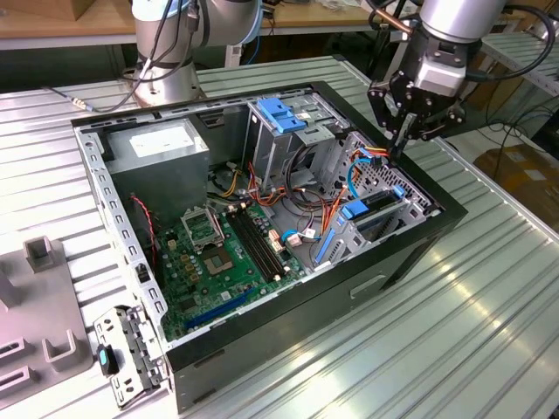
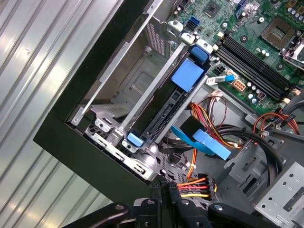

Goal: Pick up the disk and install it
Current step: 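Insert the first disk wire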

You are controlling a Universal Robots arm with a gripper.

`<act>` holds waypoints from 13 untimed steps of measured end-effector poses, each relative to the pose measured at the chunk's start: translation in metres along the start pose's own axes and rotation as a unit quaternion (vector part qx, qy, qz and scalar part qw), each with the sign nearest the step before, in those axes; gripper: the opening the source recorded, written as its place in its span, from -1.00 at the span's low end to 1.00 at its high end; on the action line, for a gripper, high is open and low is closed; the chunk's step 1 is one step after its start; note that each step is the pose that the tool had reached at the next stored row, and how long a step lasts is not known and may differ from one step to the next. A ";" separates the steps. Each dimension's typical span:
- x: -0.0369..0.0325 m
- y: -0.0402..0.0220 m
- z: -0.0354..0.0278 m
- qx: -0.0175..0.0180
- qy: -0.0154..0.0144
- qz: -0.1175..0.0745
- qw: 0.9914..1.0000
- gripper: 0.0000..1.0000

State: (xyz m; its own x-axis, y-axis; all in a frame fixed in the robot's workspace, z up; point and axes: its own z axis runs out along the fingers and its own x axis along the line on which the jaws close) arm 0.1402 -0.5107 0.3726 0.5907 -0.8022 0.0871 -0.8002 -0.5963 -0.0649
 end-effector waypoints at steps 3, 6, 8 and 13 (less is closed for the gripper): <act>-0.0003 0.0004 0.0002 0.000 0.000 0.004 1.000 -0.64; -0.0007 0.0009 0.0004 -0.001 0.001 0.010 1.000 -0.64; -0.0009 0.0012 0.0006 -0.001 0.001 0.013 1.000 -0.64; -0.0014 0.0019 0.0011 -0.002 0.001 0.022 1.000 -0.64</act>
State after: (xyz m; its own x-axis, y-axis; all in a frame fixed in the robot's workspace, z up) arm 0.1380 -0.5107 0.3712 0.5551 -0.8272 0.0872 -0.8254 -0.5607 -0.0649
